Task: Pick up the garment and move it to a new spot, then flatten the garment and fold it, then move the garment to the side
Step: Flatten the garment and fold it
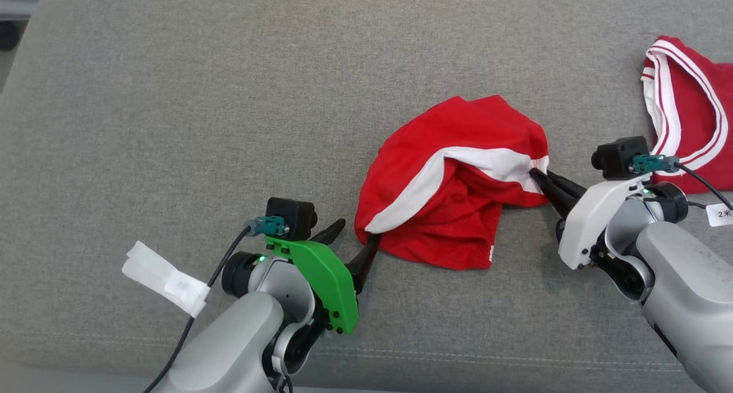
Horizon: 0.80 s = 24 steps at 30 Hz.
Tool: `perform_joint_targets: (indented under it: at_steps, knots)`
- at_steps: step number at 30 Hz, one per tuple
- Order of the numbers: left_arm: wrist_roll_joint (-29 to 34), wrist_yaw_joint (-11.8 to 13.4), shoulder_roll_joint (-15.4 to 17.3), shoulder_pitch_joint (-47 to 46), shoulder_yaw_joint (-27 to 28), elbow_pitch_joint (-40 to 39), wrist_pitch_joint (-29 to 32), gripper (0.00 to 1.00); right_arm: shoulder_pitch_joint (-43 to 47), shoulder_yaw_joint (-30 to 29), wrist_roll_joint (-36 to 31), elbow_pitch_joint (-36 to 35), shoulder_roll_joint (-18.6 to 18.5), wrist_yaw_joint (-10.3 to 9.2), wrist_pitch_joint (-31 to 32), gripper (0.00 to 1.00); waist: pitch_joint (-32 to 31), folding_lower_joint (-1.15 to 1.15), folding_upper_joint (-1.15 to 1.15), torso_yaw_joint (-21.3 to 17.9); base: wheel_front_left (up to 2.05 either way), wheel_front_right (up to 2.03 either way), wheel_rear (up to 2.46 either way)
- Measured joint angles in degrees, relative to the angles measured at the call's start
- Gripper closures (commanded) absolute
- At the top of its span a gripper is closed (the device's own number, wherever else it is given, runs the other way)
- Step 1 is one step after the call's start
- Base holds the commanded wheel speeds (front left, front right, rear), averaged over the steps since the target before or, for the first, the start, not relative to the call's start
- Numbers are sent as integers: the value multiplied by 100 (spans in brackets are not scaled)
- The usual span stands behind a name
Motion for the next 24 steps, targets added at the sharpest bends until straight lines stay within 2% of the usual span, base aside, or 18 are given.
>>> perform_joint_targets:
  at_steps: [12,19,22,24]
  knots:
    - [226,0,-46,326,178,-591,-52,0,42,35,84,-71,-16,0,2,100,-53,0,0,83,0,0,0]
    - [631,0,42,547,297,-851,-58,0,82,56,156,-82,-54,0,4,100,-131,0,0,76,0,0,0]
    - [643,1,55,638,154,-1188,94,0,94,54,157,-103,-88,0,12,100,-143,0,0,78,0,0,0]
    - [412,4,-57,747,-42,-1443,288,0,96,55,158,-121,-101,0,53,100,-144,0,0,79,0,0,0]
